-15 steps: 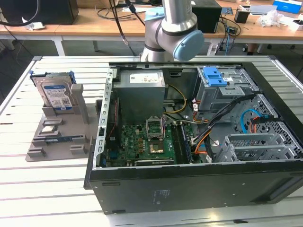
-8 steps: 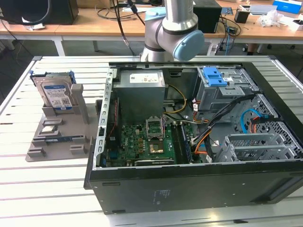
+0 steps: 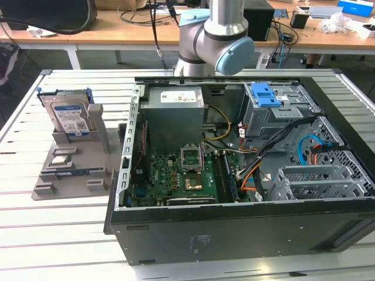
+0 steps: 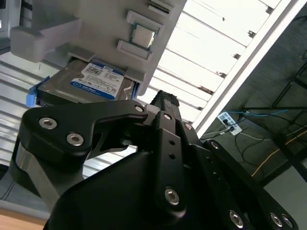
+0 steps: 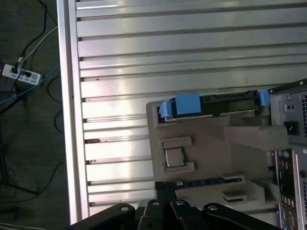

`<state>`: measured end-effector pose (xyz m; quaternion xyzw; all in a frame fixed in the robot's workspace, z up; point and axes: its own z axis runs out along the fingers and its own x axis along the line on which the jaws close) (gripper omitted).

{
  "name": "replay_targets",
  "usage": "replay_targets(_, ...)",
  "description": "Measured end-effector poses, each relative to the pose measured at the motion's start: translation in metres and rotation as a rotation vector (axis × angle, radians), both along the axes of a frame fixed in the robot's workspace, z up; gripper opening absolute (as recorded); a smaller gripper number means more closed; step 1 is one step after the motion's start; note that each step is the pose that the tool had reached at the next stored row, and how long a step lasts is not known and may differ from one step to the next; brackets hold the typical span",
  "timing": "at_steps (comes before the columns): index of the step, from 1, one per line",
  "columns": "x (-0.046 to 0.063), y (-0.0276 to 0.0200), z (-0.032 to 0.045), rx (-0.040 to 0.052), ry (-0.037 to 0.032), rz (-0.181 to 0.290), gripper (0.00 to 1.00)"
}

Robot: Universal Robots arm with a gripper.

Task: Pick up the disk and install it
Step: 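Reach for the disk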

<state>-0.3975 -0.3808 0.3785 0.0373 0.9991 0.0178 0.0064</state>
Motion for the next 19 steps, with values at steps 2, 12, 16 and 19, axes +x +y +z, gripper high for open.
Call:
replay_targets(2, 0.011, 0.0028, -0.0035, -0.0011, 0.0019, 0.000, 0.11)
replay_targets(12, 0.034, 0.0252, -0.0120, -0.0033, 0.0041, 0.000, 0.11)
replay_targets(16, 0.034, 0.0254, -0.0120, -0.0033, 0.0041, 0.000, 0.11)
replay_targets(19, 0.034, 0.0255, -0.0120, -0.0034, 0.0041, 0.000, 0.11)
